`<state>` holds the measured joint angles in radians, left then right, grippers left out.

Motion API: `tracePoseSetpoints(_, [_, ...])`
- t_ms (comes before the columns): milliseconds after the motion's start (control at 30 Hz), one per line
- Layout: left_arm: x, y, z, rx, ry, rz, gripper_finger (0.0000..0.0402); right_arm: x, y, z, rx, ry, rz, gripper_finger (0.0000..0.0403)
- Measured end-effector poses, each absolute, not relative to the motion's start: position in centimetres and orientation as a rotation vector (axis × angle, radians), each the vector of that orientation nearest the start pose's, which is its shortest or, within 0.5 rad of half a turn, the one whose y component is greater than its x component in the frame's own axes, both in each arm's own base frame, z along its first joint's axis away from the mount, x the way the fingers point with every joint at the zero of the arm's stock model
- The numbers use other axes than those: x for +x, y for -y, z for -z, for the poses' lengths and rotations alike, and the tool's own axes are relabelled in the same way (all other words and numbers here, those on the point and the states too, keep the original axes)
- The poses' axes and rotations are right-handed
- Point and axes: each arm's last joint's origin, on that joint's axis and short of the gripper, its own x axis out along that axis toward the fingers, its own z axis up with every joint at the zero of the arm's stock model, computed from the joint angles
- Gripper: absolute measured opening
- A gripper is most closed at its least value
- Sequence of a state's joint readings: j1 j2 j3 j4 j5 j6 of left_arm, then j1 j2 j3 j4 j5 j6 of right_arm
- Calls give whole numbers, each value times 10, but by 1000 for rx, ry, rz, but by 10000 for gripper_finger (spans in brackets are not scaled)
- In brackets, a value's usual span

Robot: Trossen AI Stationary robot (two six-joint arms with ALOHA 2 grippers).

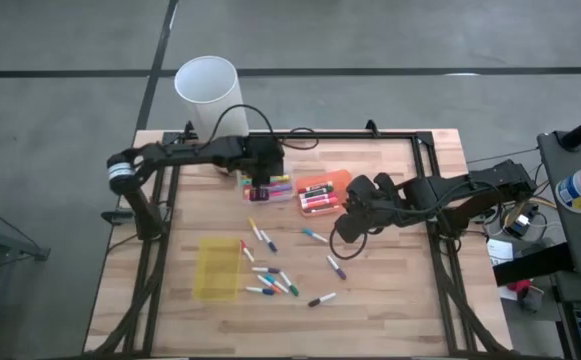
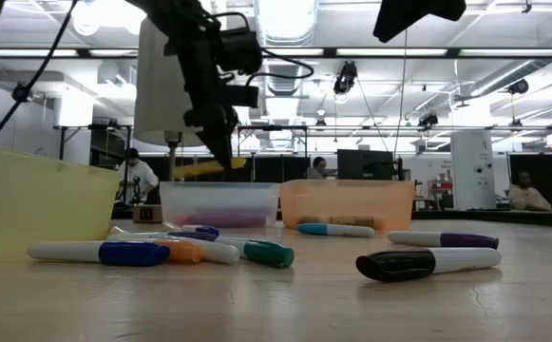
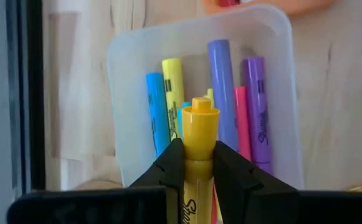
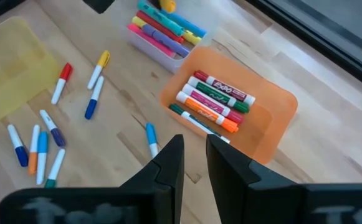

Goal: Pick & Place Markers
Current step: Put the yellow highlighter into the transparent bin

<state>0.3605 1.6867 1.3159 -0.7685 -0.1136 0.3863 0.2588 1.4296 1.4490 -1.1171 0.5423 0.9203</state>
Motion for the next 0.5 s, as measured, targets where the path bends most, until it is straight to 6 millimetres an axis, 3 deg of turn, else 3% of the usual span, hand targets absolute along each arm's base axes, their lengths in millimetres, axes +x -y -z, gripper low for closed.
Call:
tracePoseSetpoints(233, [320,-125,-238,177,-1213,-204,58,264,-54,-347,409,-790,681,61])
tracePoseSetpoints(500, [322,-128,-238,172,-1204,-278,106,264,-53,-347,397,-789,686,61])
